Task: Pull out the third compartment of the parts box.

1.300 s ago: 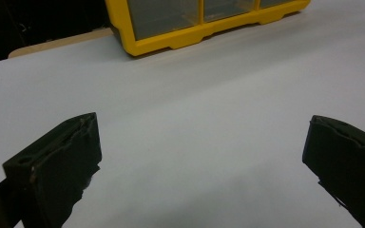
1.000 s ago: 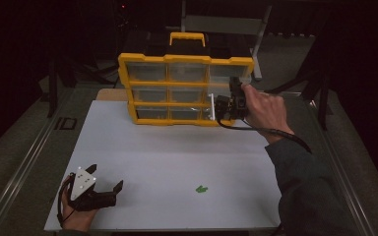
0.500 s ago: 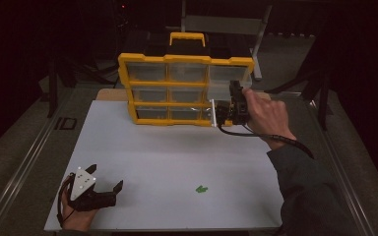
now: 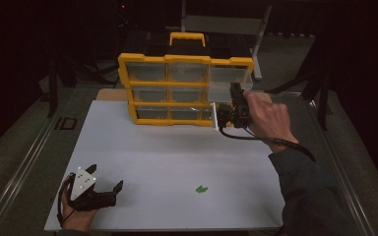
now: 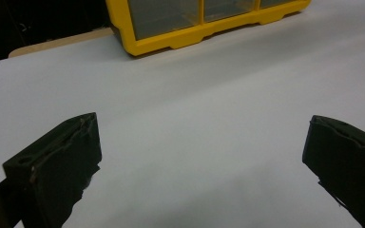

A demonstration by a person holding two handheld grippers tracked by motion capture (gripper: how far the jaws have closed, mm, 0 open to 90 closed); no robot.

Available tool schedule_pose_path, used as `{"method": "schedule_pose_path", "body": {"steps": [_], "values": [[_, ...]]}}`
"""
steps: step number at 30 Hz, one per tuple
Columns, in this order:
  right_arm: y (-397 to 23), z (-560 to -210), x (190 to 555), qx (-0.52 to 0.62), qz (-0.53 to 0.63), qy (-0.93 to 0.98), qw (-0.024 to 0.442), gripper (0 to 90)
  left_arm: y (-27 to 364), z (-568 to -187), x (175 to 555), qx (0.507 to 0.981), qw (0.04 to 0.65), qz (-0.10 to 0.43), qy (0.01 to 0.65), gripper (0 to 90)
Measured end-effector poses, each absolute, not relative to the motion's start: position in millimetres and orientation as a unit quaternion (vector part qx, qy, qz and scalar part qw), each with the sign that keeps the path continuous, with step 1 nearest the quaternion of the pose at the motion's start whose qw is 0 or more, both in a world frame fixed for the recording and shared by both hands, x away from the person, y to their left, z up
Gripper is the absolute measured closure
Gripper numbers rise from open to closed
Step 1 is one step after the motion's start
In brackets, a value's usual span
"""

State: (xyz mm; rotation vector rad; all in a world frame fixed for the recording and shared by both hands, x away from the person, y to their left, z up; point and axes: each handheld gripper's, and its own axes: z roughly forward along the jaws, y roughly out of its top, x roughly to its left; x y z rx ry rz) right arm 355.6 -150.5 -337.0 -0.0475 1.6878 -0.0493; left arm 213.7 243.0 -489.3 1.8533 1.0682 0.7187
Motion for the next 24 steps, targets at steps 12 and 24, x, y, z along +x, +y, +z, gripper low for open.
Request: {"method": "schedule_pose_path", "body": {"steps": [12, 24], "values": [[-156, -345, 346, -0.03, -0.013, 0.735, 0.677, 61.2, 243, -489, 214, 0.742, 0.428, 0.288, 0.428, 0.0], [-163, -365, 327, -0.024, 0.018, 0.733, 0.68, 42.1, 243, -489, 214, 0.743, 0.427, 0.289, 0.427, 0.0]]}}
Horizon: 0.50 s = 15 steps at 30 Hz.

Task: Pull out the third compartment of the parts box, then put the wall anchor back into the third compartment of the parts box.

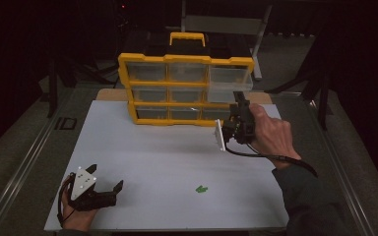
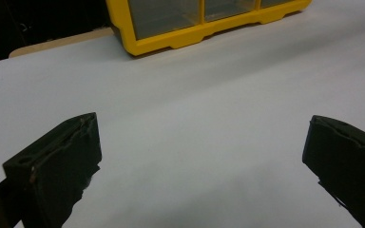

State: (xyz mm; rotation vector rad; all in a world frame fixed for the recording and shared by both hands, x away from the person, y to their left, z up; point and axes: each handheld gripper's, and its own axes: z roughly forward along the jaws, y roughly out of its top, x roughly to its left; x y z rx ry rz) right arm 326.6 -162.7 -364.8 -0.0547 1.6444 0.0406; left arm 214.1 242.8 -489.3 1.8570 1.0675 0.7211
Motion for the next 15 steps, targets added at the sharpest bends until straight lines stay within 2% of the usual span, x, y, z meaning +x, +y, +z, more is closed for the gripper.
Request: {"method": "schedule_pose_path", "body": {"steps": [15], "values": [[-167, -411, 322, 0.019, 0.075, 0.769, 0.634, 34.4, 243, -489, 214, 0.742, 0.426, 0.288, 0.429, 0.0]]}}
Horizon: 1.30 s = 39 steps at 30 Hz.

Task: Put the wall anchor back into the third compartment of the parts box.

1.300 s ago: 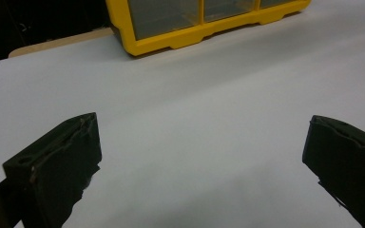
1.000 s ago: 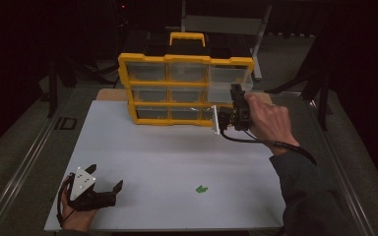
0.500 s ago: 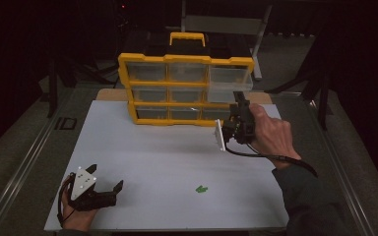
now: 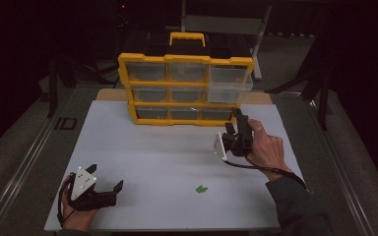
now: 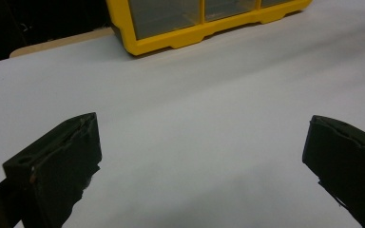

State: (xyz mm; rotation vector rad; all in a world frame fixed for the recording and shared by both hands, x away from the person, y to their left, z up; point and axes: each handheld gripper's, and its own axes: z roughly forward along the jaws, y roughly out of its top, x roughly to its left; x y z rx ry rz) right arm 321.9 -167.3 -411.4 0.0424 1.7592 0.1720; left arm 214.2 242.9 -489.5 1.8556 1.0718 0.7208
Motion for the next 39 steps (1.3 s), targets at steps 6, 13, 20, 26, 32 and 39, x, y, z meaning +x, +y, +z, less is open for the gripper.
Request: {"method": "schedule_pose_path", "body": {"steps": [6, 13, 20, 26, 32, 39], "values": [[-173, -418, 320, 0.097, 0.156, 0.794, 0.579, 31.9, 243, -489, 214, 0.742, 0.427, 0.289, 0.429, 0.0], [-194, -426, 324, 0.195, 0.252, 0.808, 0.495, 30.2, 243, -489, 214, 0.741, 0.428, 0.288, 0.43, 0.0], [-222, -433, 325, 0.3, 0.346, 0.794, 0.4, 29.2, 242, -485, 215, 0.736, 0.436, 0.281, 0.435, 0.0], [-244, -440, 321, 0.358, 0.413, 0.768, 0.334, 27.9, 232, -474, 219, 0.747, 0.436, 0.281, 0.415, 0.0], [-265, -456, 313, 0.396, 0.453, 0.74, 0.3, 27.4, 219, -463, 229, 0.768, 0.419, 0.28, 0.395, 0.0], [-277, -470, 303, 0.409, 0.461, 0.736, 0.279, 24.2, 195, -458, 242, 0.803, 0.402, 0.258, 0.356, 0.0]]}}
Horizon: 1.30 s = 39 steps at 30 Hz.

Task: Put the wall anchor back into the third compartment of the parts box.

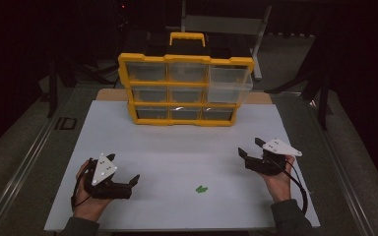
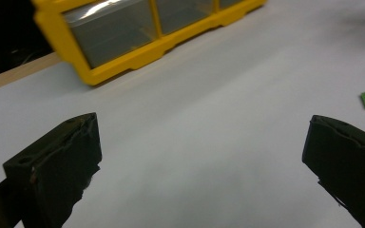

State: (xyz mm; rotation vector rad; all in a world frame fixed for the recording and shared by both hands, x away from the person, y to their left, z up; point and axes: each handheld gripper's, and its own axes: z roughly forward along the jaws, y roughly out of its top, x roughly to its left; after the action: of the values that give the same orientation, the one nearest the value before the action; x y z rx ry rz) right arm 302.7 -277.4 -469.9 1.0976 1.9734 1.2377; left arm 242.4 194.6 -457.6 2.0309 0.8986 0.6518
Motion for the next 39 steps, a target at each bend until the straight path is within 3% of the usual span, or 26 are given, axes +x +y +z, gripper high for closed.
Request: {"method": "schedule_pose_path", "body": {"steps": [39], "values": [[-291, -484, 286, 0.405, 0.477, 0.724, 0.291, 23.4, 113, -453, 278, 0.859, 0.406, 0.168, 0.262, 0.9]]}}
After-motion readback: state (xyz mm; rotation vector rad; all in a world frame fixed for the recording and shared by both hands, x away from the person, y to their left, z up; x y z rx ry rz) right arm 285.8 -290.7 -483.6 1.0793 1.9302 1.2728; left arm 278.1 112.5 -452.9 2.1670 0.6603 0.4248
